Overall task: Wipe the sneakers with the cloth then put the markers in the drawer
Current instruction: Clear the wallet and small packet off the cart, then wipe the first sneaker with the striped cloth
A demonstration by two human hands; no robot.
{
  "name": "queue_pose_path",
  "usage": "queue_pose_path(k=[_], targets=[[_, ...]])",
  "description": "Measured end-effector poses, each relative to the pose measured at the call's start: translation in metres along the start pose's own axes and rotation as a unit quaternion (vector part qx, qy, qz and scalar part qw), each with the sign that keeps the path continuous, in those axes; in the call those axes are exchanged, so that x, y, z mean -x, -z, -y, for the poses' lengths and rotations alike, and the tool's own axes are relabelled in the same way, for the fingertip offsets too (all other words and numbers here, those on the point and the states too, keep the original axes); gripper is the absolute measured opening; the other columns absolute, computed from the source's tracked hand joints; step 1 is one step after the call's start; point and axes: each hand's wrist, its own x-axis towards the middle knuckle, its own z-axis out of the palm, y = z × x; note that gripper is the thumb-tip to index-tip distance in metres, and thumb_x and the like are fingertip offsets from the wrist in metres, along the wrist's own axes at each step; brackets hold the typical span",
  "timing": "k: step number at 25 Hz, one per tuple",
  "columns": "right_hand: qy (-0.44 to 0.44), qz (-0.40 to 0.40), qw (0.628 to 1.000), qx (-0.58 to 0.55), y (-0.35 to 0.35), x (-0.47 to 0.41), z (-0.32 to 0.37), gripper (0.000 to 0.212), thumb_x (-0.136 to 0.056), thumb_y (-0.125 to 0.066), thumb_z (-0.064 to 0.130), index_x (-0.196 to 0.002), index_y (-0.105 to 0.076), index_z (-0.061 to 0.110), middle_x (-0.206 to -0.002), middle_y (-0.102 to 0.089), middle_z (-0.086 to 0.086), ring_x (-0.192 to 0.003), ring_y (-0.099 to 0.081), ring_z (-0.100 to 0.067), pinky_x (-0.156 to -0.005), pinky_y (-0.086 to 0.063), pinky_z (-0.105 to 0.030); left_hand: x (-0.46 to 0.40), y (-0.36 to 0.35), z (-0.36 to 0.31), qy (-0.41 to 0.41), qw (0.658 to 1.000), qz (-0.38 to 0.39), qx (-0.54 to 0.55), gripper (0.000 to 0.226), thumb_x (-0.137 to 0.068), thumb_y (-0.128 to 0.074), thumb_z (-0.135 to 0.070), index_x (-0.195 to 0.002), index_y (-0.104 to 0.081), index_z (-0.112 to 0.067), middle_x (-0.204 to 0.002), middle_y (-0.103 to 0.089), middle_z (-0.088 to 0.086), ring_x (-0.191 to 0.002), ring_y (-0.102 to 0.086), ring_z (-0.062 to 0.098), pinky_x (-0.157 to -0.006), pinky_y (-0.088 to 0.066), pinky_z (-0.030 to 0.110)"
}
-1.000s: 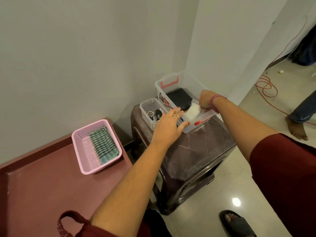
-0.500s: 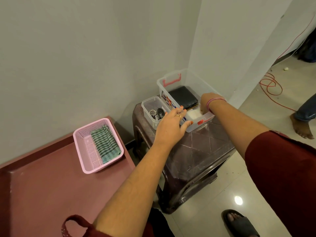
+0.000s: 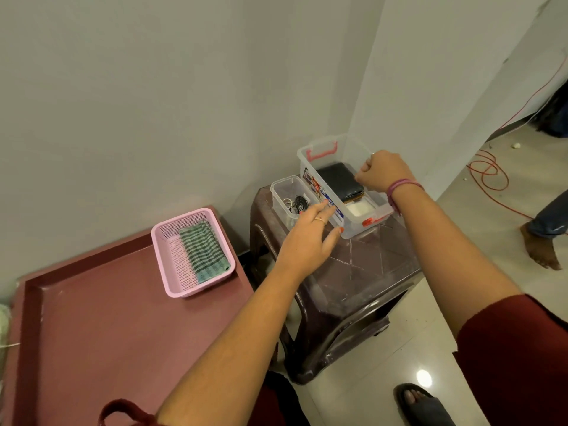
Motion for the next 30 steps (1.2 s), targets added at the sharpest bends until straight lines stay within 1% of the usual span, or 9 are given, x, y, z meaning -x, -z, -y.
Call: queue_pose_path(k=[3,6,9,13,15,18,22,26,30], targets=[[0.023,-0.046,0.992,-0.113,0.0,0.03,0.033,0.017,-0.082,-0.058,0.016,-0.078,-0.069,0.003,-0.078,-0.071,-0.012,-0.077,-0.069,-0.026,-0.076,-0.057,-0.038,0.029,0.03,0.018,0.004,0.995,-0.088,0.053,0.044,-0.096,-0.053,-0.031,-0.137,-0.051,-0.015,-0.142,-0.045,-0.004,-0.132,-0.038,0.007,-0.107,-0.029,0.02],[0.035,-0.047,0.972,-0.227,-0.011,0.063,0.067,0.017,-0.08,-0.057,0.016,-0.071,-0.069,0.009,-0.069,-0.072,-0.007,-0.071,-0.07,-0.023,-0.072,-0.059,-0.038,0.057,0.061,0.046,0.019,0.984,-0.164,0.074,0.033,-0.095,-0.057,-0.024,-0.125,-0.061,-0.011,-0.13,-0.054,0.0,-0.121,-0.046,0.006,-0.104,-0.03,0.014],[0.028,-0.015,0.938,-0.344,-0.033,0.089,0.098,0.013,-0.079,-0.059,0.016,-0.069,-0.067,0.018,-0.065,-0.071,-0.006,-0.067,-0.069,-0.021,-0.071,-0.058,-0.036,0.09,0.088,0.075,0.038,0.973,-0.217,0.075,0.027,-0.094,-0.059,-0.018,-0.119,-0.064,-0.01,-0.122,-0.058,0.001,-0.112,-0.045,0.0,-0.1,-0.027,0.006],[-0.001,0.059,0.906,-0.419,-0.08,0.12,0.137,0.009,-0.083,-0.06,0.01,-0.084,-0.062,0.019,-0.074,-0.07,-0.008,-0.062,-0.065,-0.015,-0.058,-0.053,-0.029,0.137,0.114,0.118,0.085,0.956,-0.268,0.08,0.024,-0.092,-0.06,-0.013,-0.115,-0.066,-0.01,-0.118,-0.06,0.002,-0.111,-0.053,0.011,-0.1,-0.037,0.018],[-0.012,0.083,0.9,-0.429,-0.106,0.132,0.155,0.009,-0.085,-0.059,0.008,-0.091,-0.061,0.013,-0.075,-0.068,-0.008,-0.061,-0.063,-0.014,-0.053,-0.051,-0.023,0.16,0.123,0.139,0.104,0.948,-0.29,0.086,0.022,-0.092,-0.06,-0.013,-0.114,-0.066,-0.01,-0.114,-0.061,0.001,-0.107,-0.056,0.011,-0.096,-0.037,0.01],[-0.031,0.106,0.909,-0.401,-0.147,0.141,0.178,0.015,-0.082,-0.059,0.008,-0.095,-0.064,0.008,-0.075,-0.069,-0.008,-0.065,-0.064,-0.018,-0.063,-0.055,-0.03,0.195,0.132,0.17,0.152,0.934,-0.302,0.114,0.021,-0.093,-0.058,-0.012,-0.112,-0.066,-0.012,-0.11,-0.06,-0.003,-0.102,-0.058,0.009,-0.09,-0.036,0.005],[-0.018,0.131,0.93,-0.342,-0.199,0.147,0.204,0.011,-0.078,-0.062,0.01,-0.085,-0.064,0.018,-0.088,-0.072,-0.011,-0.077,-0.067,-0.022,-0.079,-0.058,-0.039,0.233,0.135,0.21,0.236,0.893,-0.324,0.203,0.021,-0.095,-0.056,-0.015,-0.112,-0.064,-0.023,-0.112,-0.061,-0.005,-0.104,-0.058,0.007,-0.095,-0.044,0.024],[0.02,0.144,0.963,-0.225,-0.248,0.144,0.222,0.026,-0.082,-0.055,0.009,-0.105,-0.068,0.008,-0.11,-0.068,-0.01,-0.102,-0.063,-0.025,-0.096,-0.048,-0.031,0.268,0.124,0.249,0.325,0.809,-0.378,0.311,0.019,-0.096,-0.055,-0.022,-0.113,-0.064,-0.026,-0.117,-0.065,-0.005,-0.111,-0.059,0.009,-0.099,-0.045,0.031],[0.069,0.147,0.983,-0.086,-0.281,0.137,0.234,0.035,-0.087,-0.057,0.007,-0.121,-0.059,0.002,-0.123,-0.062,-0.015,-0.114,-0.056,-0.03,-0.097,-0.041,-0.029,0.294,0.108,0.273,0.378,0.717,-0.428,0.4,0.016,-0.098,-0.052,-0.022,-0.109,-0.064,-0.026,-0.108,-0.068,-0.003,-0.106,-0.063,0.015,-0.096,-0.048,0.034]])
